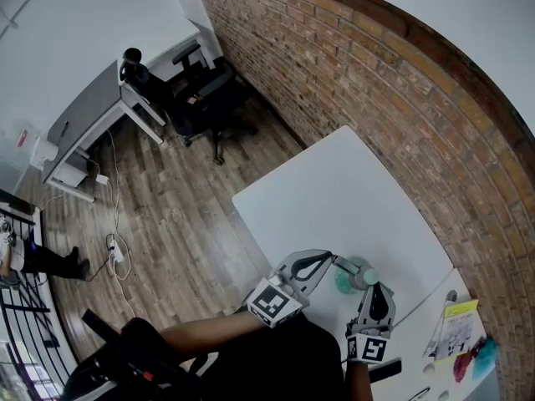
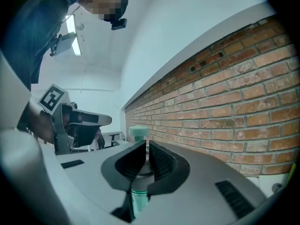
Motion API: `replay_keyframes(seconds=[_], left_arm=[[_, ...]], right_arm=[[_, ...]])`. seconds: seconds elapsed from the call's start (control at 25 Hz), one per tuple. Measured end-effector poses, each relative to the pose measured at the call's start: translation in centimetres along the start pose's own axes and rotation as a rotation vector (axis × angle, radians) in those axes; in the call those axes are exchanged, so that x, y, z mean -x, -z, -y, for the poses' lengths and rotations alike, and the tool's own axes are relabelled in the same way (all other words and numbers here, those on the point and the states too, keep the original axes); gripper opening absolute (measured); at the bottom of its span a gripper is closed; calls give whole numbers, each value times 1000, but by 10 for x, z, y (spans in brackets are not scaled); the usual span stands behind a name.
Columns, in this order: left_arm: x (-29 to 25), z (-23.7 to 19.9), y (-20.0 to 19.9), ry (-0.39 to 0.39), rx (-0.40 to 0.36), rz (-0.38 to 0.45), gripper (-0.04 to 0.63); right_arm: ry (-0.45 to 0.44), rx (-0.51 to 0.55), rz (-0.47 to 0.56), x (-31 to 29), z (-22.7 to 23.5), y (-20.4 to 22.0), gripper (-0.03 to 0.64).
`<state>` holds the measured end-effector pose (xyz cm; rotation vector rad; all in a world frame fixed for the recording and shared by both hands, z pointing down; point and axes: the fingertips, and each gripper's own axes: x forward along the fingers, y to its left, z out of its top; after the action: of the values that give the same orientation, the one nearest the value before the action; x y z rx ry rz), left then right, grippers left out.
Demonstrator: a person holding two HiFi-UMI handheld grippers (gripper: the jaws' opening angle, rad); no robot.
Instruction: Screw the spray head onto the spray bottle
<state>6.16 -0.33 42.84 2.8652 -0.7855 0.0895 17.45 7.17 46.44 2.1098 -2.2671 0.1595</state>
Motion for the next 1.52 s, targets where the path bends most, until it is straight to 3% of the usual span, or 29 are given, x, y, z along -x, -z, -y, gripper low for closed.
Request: replay_keyframes(seconds=[0.68,0.96,1.28,1.52], left_arm=[[-1,16,-1,52,50,18,2],[6,11,-7,39,70,36,2],[4,9,-15,101,80,47,2],[-1,5,-19,155,87,62,2]], right_arm=[[26,2,-1,7,5,-4,21],[128,10,0,17,15,-11,21],[210,10,30,19,17,-31,12],[292,26,-5,23,15,-33,12]])
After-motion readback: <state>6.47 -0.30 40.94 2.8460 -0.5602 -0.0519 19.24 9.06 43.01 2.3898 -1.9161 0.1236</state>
